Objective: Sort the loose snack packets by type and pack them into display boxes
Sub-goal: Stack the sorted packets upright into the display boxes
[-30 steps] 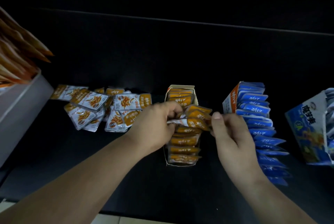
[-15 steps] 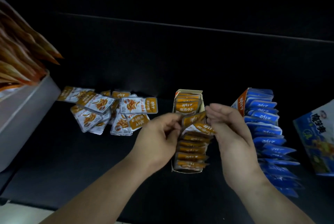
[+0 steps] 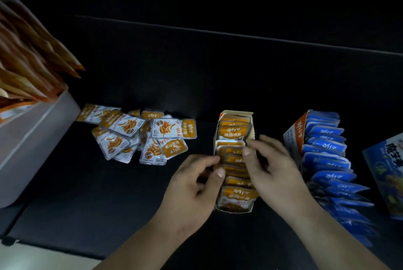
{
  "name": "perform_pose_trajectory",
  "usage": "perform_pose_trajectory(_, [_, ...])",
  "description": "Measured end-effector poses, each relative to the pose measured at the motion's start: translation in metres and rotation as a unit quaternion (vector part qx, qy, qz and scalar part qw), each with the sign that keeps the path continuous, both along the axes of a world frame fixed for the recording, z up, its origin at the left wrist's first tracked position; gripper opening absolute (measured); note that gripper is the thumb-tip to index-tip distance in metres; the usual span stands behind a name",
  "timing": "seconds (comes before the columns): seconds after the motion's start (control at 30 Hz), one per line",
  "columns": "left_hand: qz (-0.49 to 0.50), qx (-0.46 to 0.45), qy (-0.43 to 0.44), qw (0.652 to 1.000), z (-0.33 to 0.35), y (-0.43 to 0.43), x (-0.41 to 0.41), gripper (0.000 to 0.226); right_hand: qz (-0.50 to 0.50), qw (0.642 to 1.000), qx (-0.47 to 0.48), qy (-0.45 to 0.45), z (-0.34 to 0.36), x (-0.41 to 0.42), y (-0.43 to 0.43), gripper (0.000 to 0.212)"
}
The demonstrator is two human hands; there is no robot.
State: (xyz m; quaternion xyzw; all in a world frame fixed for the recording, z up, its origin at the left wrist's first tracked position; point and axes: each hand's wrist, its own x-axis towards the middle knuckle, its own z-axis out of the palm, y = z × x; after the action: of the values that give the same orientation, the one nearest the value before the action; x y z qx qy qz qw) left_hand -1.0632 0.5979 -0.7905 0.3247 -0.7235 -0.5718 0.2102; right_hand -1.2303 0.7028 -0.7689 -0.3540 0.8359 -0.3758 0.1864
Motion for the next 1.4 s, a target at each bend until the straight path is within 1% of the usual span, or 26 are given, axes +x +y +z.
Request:
perform_pose_trajectory(0.07, [0.02, 0.0, -0.014, 1.0, -0.003, -0.002, 0.006, 0.029, 0.004, 0.992, -0.045, 0.117, 0.012, 0.007, 0.001, 0.036])
perform_pose_trajectory(0.1, [0.037, -0.003, -0.023, 0.999, -0.006, -0.003, 0.011, 0.028, 0.017, 0.985, -0.077, 0.156, 0.018, 0.013, -0.001, 0.03])
perform_pose_trajectory(0.13, [0.055, -0.008, -0.029, 0.998, -0.009, -0.006, 0.018, 0.027, 0.036, 0.977, -0.11, 0.177, 0.023, 0.022, -0.006, 0.026])
perform_pose_trajectory(0.17, [0.069, -0.017, -0.039, 0.997, -0.013, -0.01, 0.025, 0.026, 0.058, 0.973, -0.138, 0.174, 0.028, 0.033, -0.013, 0.024])
perform_pose_trajectory(0.2, [0.078, -0.026, -0.052, 0.995, -0.016, -0.015, 0.032, 0.027, 0.082, 0.974, -0.154, 0.147, 0.032, 0.045, -0.023, 0.022])
perform_pose_trajectory(0.27, [0.089, -0.051, -0.074, 0.992, -0.024, -0.031, 0.05, 0.029, 0.133, 0.976, -0.151, 0.081, 0.03, 0.069, -0.045, 0.018])
perform_pose_trajectory(0.33, [0.102, -0.097, -0.095, 0.985, -0.027, -0.057, 0.068, 0.03, 0.156, 0.983, -0.096, 0.029, 0.015, 0.09, -0.065, 0.019])
perform_pose_trajectory(0.4, [0.131, -0.193, -0.115, 0.966, -0.028, -0.091, 0.085, 0.033, 0.136, 0.989, -0.054, -0.009, -0.001, 0.103, -0.082, 0.031])
perform_pose_trajectory(0.47, [0.164, -0.284, -0.154, 0.932, -0.027, -0.131, 0.096, 0.035, 0.091, 0.996, -0.018, -0.01, -0.015, 0.11, -0.104, 0.042])
perform_pose_trajectory(0.53, [0.176, -0.314, -0.206, 0.91, -0.026, -0.171, 0.098, 0.043, 0.08, 0.995, 0.064, 0.011, -0.024, 0.111, -0.131, 0.054])
perform_pose_trajectory(0.6, [0.146, -0.306, -0.285, 0.897, -0.028, -0.21, 0.098, 0.062, 0.102, 0.985, 0.134, 0.03, -0.032, 0.107, -0.158, 0.064])
perform_pose_trajectory(0.63, [0.109, -0.285, -0.336, 0.891, -0.03, -0.226, 0.098, 0.074, 0.115, 0.98, 0.155, 0.039, -0.035, 0.104, -0.169, 0.067])
perform_pose_trajectory(0.67, [0.068, -0.247, -0.385, 0.886, -0.034, -0.24, 0.098, 0.084, 0.128, 0.976, 0.172, 0.042, -0.039, 0.1, -0.178, 0.068])
perform_pose_trajectory(0.7, [0.028, -0.205, -0.426, 0.881, -0.037, -0.25, 0.098, 0.09, 0.142, 0.971, 0.187, 0.042, -0.042, 0.096, -0.186, 0.07])
perform_pose_trajectory(0.73, [-0.007, -0.172, -0.456, 0.873, -0.04, -0.256, 0.099, 0.09, 0.158, 0.966, 0.2, 0.039, -0.045, 0.095, -0.193, 0.071])
perform_pose_trajectory(0.8, [-0.04, -0.159, -0.478, 0.863, -0.043, -0.253, 0.099, 0.087, 0.195, 0.956, 0.217, 0.037, -0.049, 0.094, -0.202, 0.071])
perform_pose_trajectory(0.87, [-0.043, -0.172, -0.468, 0.866, -0.044, -0.24, 0.097, 0.085, 0.212, 0.953, 0.216, 0.032, -0.052, 0.094, -0.202, 0.072])
perform_pose_trajectory(0.97, [-0.044, -0.196, -0.433, 0.879, -0.046, -0.211, 0.108, 0.083, 0.201, 0.963, 0.169, 0.059, -0.057, 0.1, -0.185, 0.07])
perform_pose_trajectory(1.03, [-0.047, -0.228, -0.405, 0.884, -0.051, -0.186, 0.124, 0.083, 0.211, 0.965, 0.143, 0.068, -0.063, 0.11, -0.159, 0.071])
perform_pose_trajectory(1.13, [-0.044, -0.282, -0.364, 0.887, -0.063, -0.146, 0.147, 0.081, 0.257, 0.951, 0.142, 0.096, -0.074, 0.127, -0.116, 0.077])
perform_pose_trajectory(1.17, [-0.046, -0.288, -0.356, 0.888, -0.066, -0.134, 0.153, 0.08, 0.275, 0.945, 0.145, 0.107, -0.078, 0.127, -0.106, 0.08])
perform_pose_trajectory(1.23, [-0.05, -0.294, -0.342, 0.891, -0.071, -0.118, 0.163, 0.08, 0.295, 0.941, 0.134, 0.1, -0.079, 0.122, -0.097, 0.084])
perform_pose_trajectory(1.3, [-0.043, -0.285, -0.299, 0.91, -0.068, -0.112, 0.171, 0.084, 0.276, 0.953, 0.08, 0.093, -0.071, 0.118, -0.094, 0.083])
perform_pose_trajectory(1.33, [-0.025, -0.277, -0.258, 0.925, -0.064, -0.112, 0.175, 0.085, 0.249, 0.962, 0.044, 0.107, -0.067, 0.118, -0.092, 0.079])
perform_pose_trajectory(1.37, [0.008, -0.273, -0.215, 0.938, -0.062, -0.11, 0.178, 0.083, 0.21, 0.97, 0.018, 0.124, -0.064, 0.12, -0.092, 0.073])
perform_pose_trajectory(1.4, [0.058, -0.277, -0.188, 0.94, -0.06, -0.107, 0.182, 0.078, 0.16, 0.979, 0.015, 0.128, -0.06, 0.123, -0.092, 0.069])
